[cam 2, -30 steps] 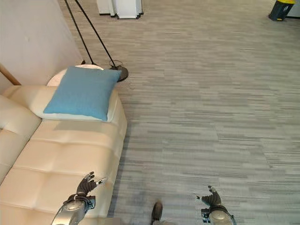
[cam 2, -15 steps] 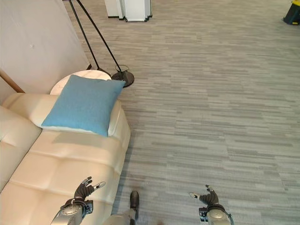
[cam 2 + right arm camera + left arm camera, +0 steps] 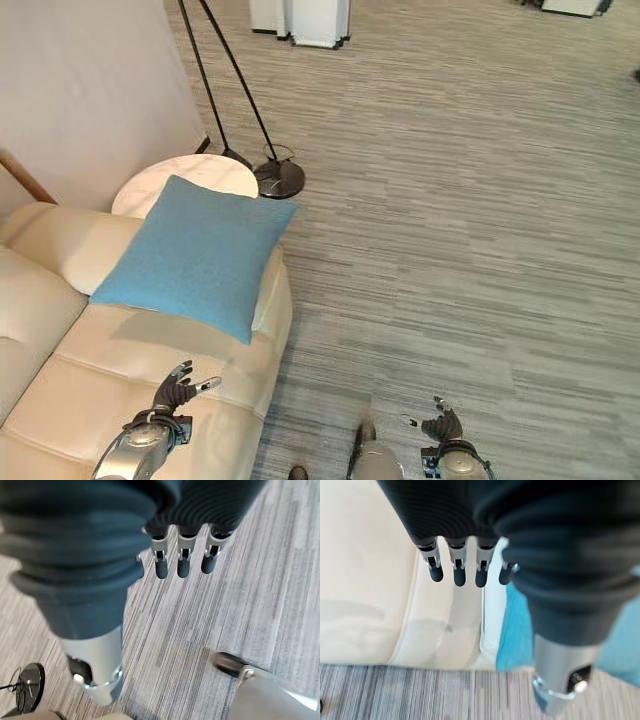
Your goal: Pick up all the scattered cushions and arrange them neatly on the sofa.
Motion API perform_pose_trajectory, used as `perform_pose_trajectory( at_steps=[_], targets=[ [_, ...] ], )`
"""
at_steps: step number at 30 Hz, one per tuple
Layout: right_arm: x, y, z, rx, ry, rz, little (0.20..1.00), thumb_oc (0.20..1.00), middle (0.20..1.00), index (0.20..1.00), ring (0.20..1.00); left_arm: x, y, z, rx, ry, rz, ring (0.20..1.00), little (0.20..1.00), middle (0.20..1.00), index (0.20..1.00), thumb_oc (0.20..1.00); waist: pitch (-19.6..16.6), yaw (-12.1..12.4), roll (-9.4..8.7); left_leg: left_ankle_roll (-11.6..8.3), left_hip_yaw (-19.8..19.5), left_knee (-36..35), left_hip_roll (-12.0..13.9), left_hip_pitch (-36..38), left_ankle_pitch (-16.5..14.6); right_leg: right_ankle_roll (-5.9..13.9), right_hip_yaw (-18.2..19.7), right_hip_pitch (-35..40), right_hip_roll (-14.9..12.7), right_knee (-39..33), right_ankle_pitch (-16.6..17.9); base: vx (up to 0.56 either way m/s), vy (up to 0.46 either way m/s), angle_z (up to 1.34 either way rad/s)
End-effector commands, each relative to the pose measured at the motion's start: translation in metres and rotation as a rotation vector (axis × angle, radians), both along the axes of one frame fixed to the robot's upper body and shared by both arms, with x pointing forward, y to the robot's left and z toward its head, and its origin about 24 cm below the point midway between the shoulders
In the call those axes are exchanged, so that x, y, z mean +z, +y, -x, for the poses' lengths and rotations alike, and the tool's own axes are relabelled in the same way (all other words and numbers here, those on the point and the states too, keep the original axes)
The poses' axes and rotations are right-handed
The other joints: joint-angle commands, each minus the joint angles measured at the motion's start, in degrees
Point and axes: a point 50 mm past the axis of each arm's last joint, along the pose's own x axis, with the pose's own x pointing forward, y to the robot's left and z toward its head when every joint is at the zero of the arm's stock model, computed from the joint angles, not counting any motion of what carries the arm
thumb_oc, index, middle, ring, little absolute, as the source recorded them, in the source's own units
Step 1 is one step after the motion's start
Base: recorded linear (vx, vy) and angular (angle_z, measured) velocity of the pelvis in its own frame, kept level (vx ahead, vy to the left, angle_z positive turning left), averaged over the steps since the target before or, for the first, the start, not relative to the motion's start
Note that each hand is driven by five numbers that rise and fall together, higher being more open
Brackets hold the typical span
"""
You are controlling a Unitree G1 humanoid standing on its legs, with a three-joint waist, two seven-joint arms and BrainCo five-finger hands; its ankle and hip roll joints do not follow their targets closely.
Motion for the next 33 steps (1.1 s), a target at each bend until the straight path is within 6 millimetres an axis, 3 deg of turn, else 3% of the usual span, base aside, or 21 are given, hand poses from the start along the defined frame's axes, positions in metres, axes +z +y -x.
perform_pose_trajectory(
  at_steps=[1, 3, 5, 6, 7, 10, 13, 15, 17, 18, 19, 20, 22, 24, 27, 29, 31, 33],
  targets=[
    [0.01, -0.015, -0.007, -0.031, -0.042, 0.042, 1.0, 1.0, 1.0, 1.0, 1.0, 0.016, 0.003, -0.013, -0.026, -0.097, -0.043, 1.0, 1.0, 1.0, 1.0, 1.0, 0.65, -0.33, -1.02, -2.77, -0.96, 0.55, 1.86, 0.48, -2.38, 1.93, 2.27, 6.21, 0.55, -10.47, 6.23, 0.24, -0.115, 0.28],
    [0.01, -0.016, -0.006, -0.023, -0.035, 0.051, 1.0, 1.0, 1.0, 1.0, 1.0, 0.015, 0.005, -0.011, -0.015, -0.097, -0.04, 1.0, 1.0, 1.0, 1.0, 1.0, -0.04, -0.23, -1.09, -3.19, -2.12, 0.94, 2.39, 2.6, -3.79, 2.45, 1.18, 6.19, 0.23, -10.47, 7.06, 0.47, -0.276, 0.22],
    [0.008, -0.015, -0.004, -0.013, -0.024, 0.049, 1.0, 1.0, 1.0, 1.0, 1.0, 0.011, 0.007, -0.006, 0.004, -0.079, -0.032, 1.0, 1.0, 1.0, 1.0, 1.0, -1.25, -0.39, -1.33, -3.88, -2.88, 2.21, 3.65, 4.76, -4.51, 1.73, 0.65, 7.59, 0.82, -10.15, 7.76, 0.57, -0.359, 0.18],
    [0.007, -0.015, -0.002, -0.006, -0.017, 0.049, 1.0, 1.0, 1.0, 1.0, 1.0, 0.007, 0.005, -0.003, 0.007, -0.057, -0.023, 1.0, 1.0, 1.0, 1.0, 1.0, -1.78, -0.5, -1.07, -4.31, -3.3, 3.72, 4.29, 4.81, -3.8, 0.98, 0.43, 8.0, 1.26, -9.13, 7.42, 0.49, -0.394, 0.56],
    [0.007, -0.014, -0.003, 0.015, -0.013, 0.046, 1.0, 1.0, 1.0, 1.0, 1.0, 0.003, 0.004, 0.001, 0.024, -0.041, 0.002, 1.0, 1.0, 1.0, 1.0, 1.0, -2.45, -0.56, -0.68, -5.71, -3.73, 9.59, 6.56, 3.99, -0.31, -0.66, -0.55, 9.28, 2.33, -7.05, 5.76, 0.6, -0.508, 0.6],
    [0.01, -0.018, -0.008, 0.015, -0.035, 0.046, 1.0, 1.0, 1.0, 1.0, 1.0, -0.001, 0.0, 0.003, 0.042, -0.032, 0.034, 1.0, 1.0, 1.0, 1.0, 1.0, -1.57, 0.48, -1.17, -6.27, -4.28, 24.53, 6.57, -2.34, 5.63, -2.75, -2.44, 13.81, 3.16, -8.56, 4.16, 0.38, -0.41, 0.18],
    [0.012, -0.022, -0.011, 0.004, -0.036, 0.059, 1.0, 1.0, 1.0, 1.0, 1.0, -0.001, 0.0, 0.002, 0.049, -0.034, 0.047, 1.0, 1.0, 1.0, 1.0, 1.0, -0.7, 1.14, -1.81, -6.37, 0.34, 31.67, 7.71, -7.55, 4.79, -3.83, -4.74, 17.17, 3.05, -10.46, 2.39, 0.23, -0.256, -0.03],
    [0.014, -0.026, -0.011, -0.011, -0.041, 0.06, 1.0, 1.0, 1.0, 1.0, 1.0, -0.001, -0.002, 0.003, 0.049, -0.037, 0.068, 1.0, 1.0, 1.0, 1.0, 1.0, -0.17, 1.67, -2.2, -5.74, 3.59, 27.86, 6.87, -10.54, 1.43, -3.51, -6.39, 18.52, 1.98, -10.47, 1.3, 0.21, -0.133, 0.04],
    [0.014, -0.027, -0.01, -0.012, -0.039, 0.065, 1.0, 1.0, 1.0, 1.0, 1.0, -0.002, -0.003, 0.005, 0.054, -0.033, 0.079, 1.0, 1.0, 1.0, 1.0, 1.0, -0.24, 1.94, -1.94, -5.92, 4.48, 24.22, 6.3, -11.61, -0.7, -3.07, -6.99, 19.46, 2.01, -10.47, 0.29, 0.22, -0.052, 0.22],
    [0.014, -0.027, -0.01, -0.009, -0.036, 0.069, 1.0, 1.0, 1.0, 1.0, 1.0, -0.003, -0.004, 0.007, 0.063, -0.028, 0.093, 1.0, 1.0, 1.0, 1.0, 1.0, -0.39, 2.11, -2.1, -4.91, 5.34, 19.37, 4.95, -11.8, -1.3, -2.9, -7.95, 19.74, 1.45, -10.47, 0.31, 0.16, -0.009, 0.09],
    [0.014, -0.027, -0.01, -0.009, -0.036, 0.069, 1.0, 1.0, 1.0, 1.0, 1.0, -0.004, -0.004, 0.007, 0.063, -0.028, 0.093, 1.0, 1.0, 1.0, 1.0, 1.0, -0.34, 2.09, -2.13, -4.89, 5.34, 19.17, 4.88, -11.64, -1.21, -2.87, -7.96, 19.82, 1.4, -10.47, 0.29, 0.22, 0.008, 0.19],
    [0.012, -0.026, -0.006, -0.001, -0.021, 0.077, 1.0, 1.0, 1.0, 1.0, 1.0, -0.007, -0.008, 0.01, 0.074, -0.016, 0.11, 1.0, 1.0, 1.0, 1.0, 1.0, -0.8, 1.8, -1.49, -5.52, 6.03, 9.32, 4.18, -11.75, 2.14, -2.78, -9.5, 21.1, 1.76, -10.47, -0.66, 0.27, 0.009, 0.28],
    [0.012, -0.026, -0.005, 0.0, -0.016, 0.081, 1.0, 1.0, 1.0, 1.0, 1.0, -0.008, -0.009, 0.011, 0.071, -0.009, 0.109, 1.0, 1.0, 1.0, 1.0, 1.0, -0.94, 1.91, -1.16, -6.51, 6.03, 6.23, 4.37, -12.43, 4.46, -2.69, -10.07, 22.21, 2.05, -10.47, -1.52, 0.24, 0.006, 0.35],
    [0.009, -0.022, -0.004, 0.002, -0.007, 0.083, 1.0, 1.0, 1.0, 1.0, 1.0, -0.011, -0.009, 0.015, 0.072, 0.015, 0.097, 1.0, 1.0, 1.0, 1.0, 1.0, -0.9, 2.15, -0.64, -8.07, 7.85, -0.66, 4.81, -14.75, 9.12, -3.26, -12.41, 24.46, 3.07, -10.47, -3.31, 0.28, 0.036, 0.67],
    [0.008, -0.017, -0.007, 0.03, 0.0, 0.081, 1.0, 1.0, 1.0, 1.0, 1.0, -0.014, -0.003, 0.02, 0.095, 0.034, 0.083, 1.0, 1.0, 1.0, 1.0, 1.0, -1.47, 3.11, -0.83, -8.55, 9.35, -0.66, 5.18, -15.63, 10.83, -3.36, -13.83, 26.73, 3.13, -10.36, -4.49, 0.36, 0.11, 0.55],
    [0.008, -0.014, -0.009, 0.055, 0.003, 0.08, 1.0, 1.0, 1.0, 1.0, 1.0, -0.014, 0.002, 0.024, 0.121, 0.037, 0.082, 1.0, 1.0, 1.0, 1.0, 1.0, -2.35, 3.73, -1.12, -7.84, 8.78, -0.66, 4.86, -15.13, 10.14, -2.92, -14.25, 28.01, 2.81, -9.95, -5.4, 0.41, 0.184, 0.24],
    [0.006, -0.009, -0.009, 0.082, 0.017, 0.084, 1.0, 1.0, 1.0, 1.0, 1.0, -0.019, 0.005, 0.033, 0.129, 0.072, 0.07, 1.0, 1.0, 1.0, 1.0, 1.0, -4.03, 4.87, -2.07, -5.64, 7.34, -0.66, 2.91, -12.96, 8.69, -1.6, -15.21, 28.6, -0.44, -3.31, -6.95, 0.51, 0.294, 0.18],
    [0.007, -0.003, -0.013, 0.093, 0.003, 0.069, 1.0, 1.0, 1.0, 1.0, 1.0, -0.019, 0.011, 0.035, 0.133, 0.087, 0.039, 1.0, 1.0, 1.0, 1.0, 1.0, -3.45, 5.06, -2.65, -3.34, 6.49, -0.66, 1.42, -10.65, 6.67, -0.11, -14.8, 24.95, -4.25, 9.87, -3.3, 0.33, 0.288, 0.46]
  ],
)
